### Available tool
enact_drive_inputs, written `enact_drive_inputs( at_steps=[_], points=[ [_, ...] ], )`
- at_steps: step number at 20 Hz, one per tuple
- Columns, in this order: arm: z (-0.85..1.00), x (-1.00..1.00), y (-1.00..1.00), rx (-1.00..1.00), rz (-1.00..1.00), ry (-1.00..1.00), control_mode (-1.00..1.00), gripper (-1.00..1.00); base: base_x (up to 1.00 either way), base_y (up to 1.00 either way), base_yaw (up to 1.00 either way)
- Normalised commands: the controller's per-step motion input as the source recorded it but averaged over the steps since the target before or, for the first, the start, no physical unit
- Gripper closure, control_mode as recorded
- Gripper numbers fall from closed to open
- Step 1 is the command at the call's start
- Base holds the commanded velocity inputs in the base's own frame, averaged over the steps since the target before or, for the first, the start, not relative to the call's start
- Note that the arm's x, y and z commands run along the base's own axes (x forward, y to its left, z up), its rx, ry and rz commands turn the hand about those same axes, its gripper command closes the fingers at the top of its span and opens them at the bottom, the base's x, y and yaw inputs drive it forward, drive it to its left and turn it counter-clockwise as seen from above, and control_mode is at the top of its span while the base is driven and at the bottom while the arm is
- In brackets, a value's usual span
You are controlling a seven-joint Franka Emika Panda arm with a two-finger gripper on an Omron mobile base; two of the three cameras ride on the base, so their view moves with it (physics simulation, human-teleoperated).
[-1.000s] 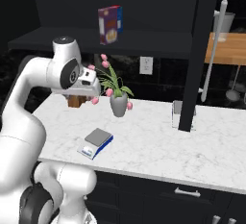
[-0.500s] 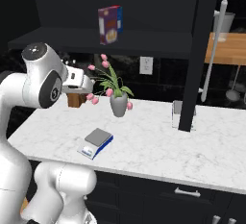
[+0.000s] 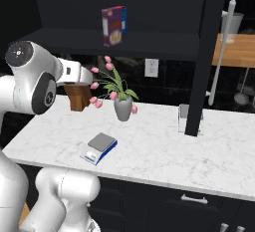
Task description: Pick the cereal and place it on the digital scale for weighing, and close the cabinet.
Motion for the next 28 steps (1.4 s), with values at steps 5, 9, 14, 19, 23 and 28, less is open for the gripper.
enact_drive_inputs(
  at_steps=[5, 9, 14, 19, 23, 28],
  points=[
    [0.49, 0.00, 0.00, 0.00, 0.00, -0.05, -1.00, -1.00, 0.00, 0.00, 0.00],
    [0.65, 0.00, 0.00, -0.02, 0.00, -0.01, -1.00, -1.00, 0.00, 0.00, 0.00],
    [0.66, -0.02, 0.00, 0.00, 0.00, -0.02, -1.00, -1.00, 0.00, 0.00, 0.00],
    [0.41, 0.02, 0.00, 0.00, 0.00, -0.04, -1.00, -1.00, 0.00, 0.00, 0.00],
    [0.04, 0.18, 0.00, 0.00, -0.03, -0.05, -1.00, -1.00, 0.00, 0.00, 0.00],
    [-0.01, 0.36, 0.00, -0.04, -0.10, -0.20, -1.00, -1.00, 0.00, 0.00, 0.00]
  ],
)
